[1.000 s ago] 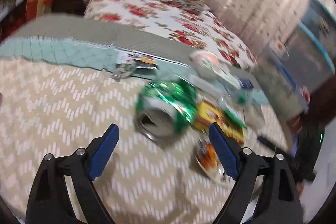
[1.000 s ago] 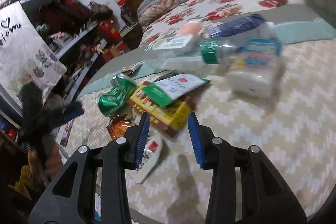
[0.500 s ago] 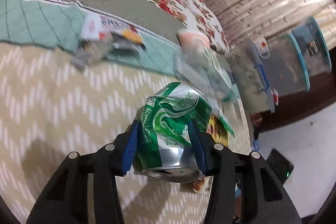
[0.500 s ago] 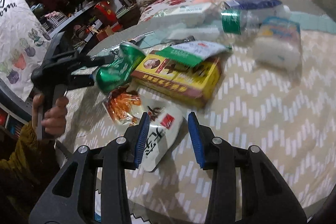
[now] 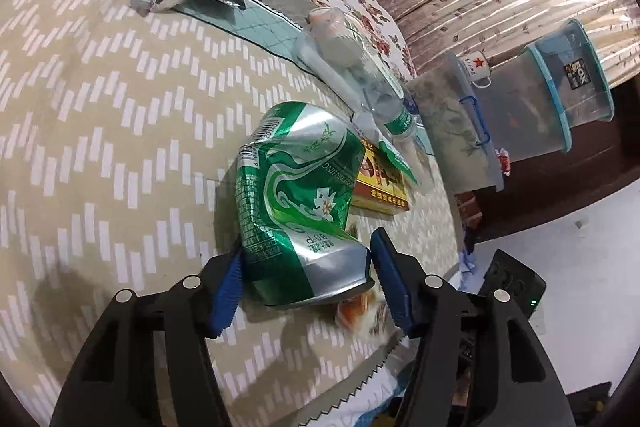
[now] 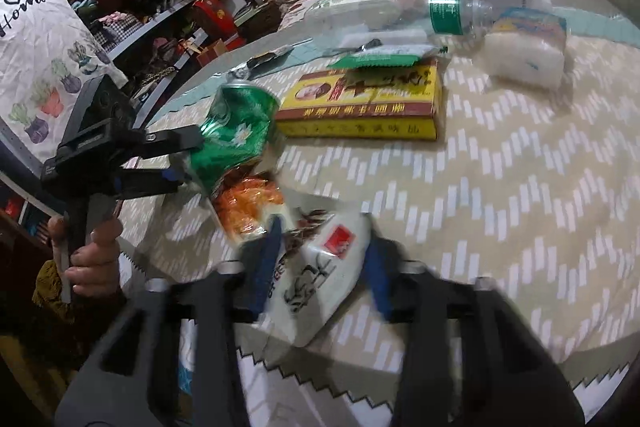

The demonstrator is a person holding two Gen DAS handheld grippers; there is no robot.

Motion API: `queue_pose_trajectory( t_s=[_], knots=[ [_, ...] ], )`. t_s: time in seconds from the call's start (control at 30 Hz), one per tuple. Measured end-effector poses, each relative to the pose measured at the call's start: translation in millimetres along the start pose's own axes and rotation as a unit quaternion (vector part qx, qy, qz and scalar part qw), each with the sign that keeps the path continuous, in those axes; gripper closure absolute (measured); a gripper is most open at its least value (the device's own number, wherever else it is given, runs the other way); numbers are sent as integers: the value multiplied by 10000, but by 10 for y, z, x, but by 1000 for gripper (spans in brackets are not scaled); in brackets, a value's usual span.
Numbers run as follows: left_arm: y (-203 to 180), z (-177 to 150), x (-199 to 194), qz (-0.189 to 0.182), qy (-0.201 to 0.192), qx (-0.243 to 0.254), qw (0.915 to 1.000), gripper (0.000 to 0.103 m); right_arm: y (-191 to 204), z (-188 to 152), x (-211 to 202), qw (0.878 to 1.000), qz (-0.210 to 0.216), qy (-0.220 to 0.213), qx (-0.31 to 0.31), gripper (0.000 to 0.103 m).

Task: Collect trash
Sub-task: 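Grasp the crushed green can with the left gripper while the right gripper grasps the orange wrapper, then carry can and wrapper to the wastebasket and open both grippers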

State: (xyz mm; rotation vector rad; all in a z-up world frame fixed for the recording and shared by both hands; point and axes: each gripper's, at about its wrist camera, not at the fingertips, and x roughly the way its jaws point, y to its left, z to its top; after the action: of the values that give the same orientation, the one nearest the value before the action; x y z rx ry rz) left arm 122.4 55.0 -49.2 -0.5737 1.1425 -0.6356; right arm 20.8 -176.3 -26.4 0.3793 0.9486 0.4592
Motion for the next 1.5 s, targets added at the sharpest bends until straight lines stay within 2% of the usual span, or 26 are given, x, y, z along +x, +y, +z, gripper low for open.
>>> queue_pose_trajectory(
  t_s=[0.07, 0.13, 0.27, 0.37, 0.43, 0.53, 0.73, 0.87, 1.0, 1.07, 1.17, 1.33, 1.43, 1.5],
  knots=[
    [-48, 8, -19, 98, -65, 49, 9999, 47, -74, -34, -8, 9994, 195, 72, 267, 94],
    [-85, 4, -57, 16, -112, 20, 9999, 47, -138, -65, -79, 9976, 425, 52, 552, 96],
    [-170, -38, -218, -245, -238, 21, 9994, 47, -441, -62, -388, 9916, 684, -273, 1066, 99],
    [-350, -66, -289, -328, -274, 190, 9989, 47, -727, -43, -750, 9850, 672, -771, 1391, 99],
    [-532, -76, -281, -326, -267, 408, 9983, 47, -958, -55, -1040, 9788, 521, -1184, 1590, 99],
    [-880, -64, -138, -340, -132, 771, 9964, 47, -1297, -113, -1364, 9676, 351, -1622, 1902, 99],
    [-1731, 59, 646, -429, 435, 1529, 9863, 47, -1901, -217, -1921, 9436, -301, -2347, 2317, 99],
    [-2459, 127, 1410, -656, 916, 2067, 9719, 47, -2360, -267, -2347, 9208, -762, -2799, 2607, 99],
    [-3133, 105, 2210, -817, 1341, 2565, 9537, 47, -2914, -361, -2806, 8868, -1208, -3234, 3071, 99],
    [-3421, 53, 2593, -834, 1504, 2777, 9451, 47, -3156, -404, -2970, 8729, -1470, -3333, 3245, 99],
    [-3776, -25, 3152, -784, 1754, 2972, 9353, 47, -3441, -403, -3076, 8588, -1923, -3284, 3429, 99],
    [-4097, -141, 3789, -556, 1940, 3209, 9254, 47, -3756, -402, -3049, 8541, -2253, -3037, 3571, 99],
    [-4162, -181, 4056, -311, 1980, 3199, 9260, 46, -3859, -362, -2977, 8544, -2233, -2943, 3654, 95],
    [-4162, -181, 4201, -115, 1974, 3082, 9306, 28, -3930, -364, -2946, 8531, -2009, -3041, 3734, 94]
  ],
)
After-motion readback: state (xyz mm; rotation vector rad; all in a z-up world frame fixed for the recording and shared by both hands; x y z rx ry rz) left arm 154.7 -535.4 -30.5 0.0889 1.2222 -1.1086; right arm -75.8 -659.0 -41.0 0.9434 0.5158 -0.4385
